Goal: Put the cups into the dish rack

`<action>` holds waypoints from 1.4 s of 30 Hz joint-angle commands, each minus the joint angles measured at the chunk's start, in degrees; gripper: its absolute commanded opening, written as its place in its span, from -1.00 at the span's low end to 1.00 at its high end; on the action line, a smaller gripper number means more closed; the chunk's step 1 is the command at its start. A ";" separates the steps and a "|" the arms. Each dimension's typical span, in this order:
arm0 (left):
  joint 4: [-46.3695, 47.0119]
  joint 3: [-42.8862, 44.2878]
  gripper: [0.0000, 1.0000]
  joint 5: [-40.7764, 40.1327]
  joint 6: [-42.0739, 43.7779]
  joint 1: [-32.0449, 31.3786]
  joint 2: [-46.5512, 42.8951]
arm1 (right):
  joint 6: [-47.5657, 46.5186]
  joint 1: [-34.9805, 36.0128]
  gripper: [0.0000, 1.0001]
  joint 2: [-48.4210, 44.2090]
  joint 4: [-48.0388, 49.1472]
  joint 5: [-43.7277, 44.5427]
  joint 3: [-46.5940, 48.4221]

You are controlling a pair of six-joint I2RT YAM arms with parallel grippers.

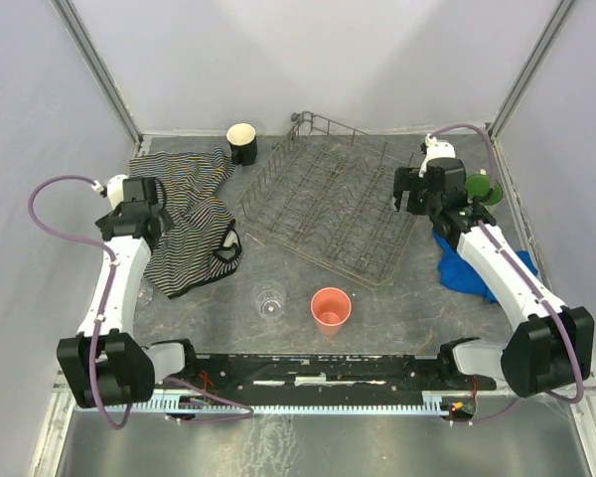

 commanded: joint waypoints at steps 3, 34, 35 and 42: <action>-3.29 -4.65 0.99 12.56 1.72 9.92 -1.12 | -1.76 4.03 0.93 2.11 -5.31 -1.87 7.24; -0.38 -5.93 -0.79 16.47 -1.81 14.00 6.39 | -3.32 8.21 0.93 9.02 -8.74 1.24 13.75; -0.58 -5.13 -0.92 17.61 -2.24 14.09 5.32 | -2.95 8.21 0.93 9.14 -9.39 0.79 14.15; -1.98 -0.07 -0.95 26.21 -8.75 13.81 -1.78 | -2.28 9.11 0.91 9.98 -11.42 -9.12 15.52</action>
